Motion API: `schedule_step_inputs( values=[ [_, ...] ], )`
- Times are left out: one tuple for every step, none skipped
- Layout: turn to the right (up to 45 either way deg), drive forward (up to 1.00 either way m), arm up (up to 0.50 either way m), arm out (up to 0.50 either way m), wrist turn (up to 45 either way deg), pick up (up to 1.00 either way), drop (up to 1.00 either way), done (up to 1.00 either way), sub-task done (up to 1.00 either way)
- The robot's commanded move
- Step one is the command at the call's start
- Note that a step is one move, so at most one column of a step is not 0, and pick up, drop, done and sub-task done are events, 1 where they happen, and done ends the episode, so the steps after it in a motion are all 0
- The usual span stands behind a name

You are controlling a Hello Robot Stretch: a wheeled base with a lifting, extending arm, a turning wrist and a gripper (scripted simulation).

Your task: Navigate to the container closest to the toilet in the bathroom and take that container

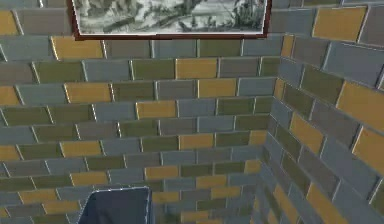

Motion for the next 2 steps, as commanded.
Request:
schedule_step_inputs(
  values=[
    [-45.0, 0.0, 0.0, 0.0, 0.0, 0.0, 0.0, 0.0, 0.0],
    [-45.0, 0.0, 0.0, 0.0, 0.0, 0.0, 0.0, 0.0, 0.0]
  ],
)
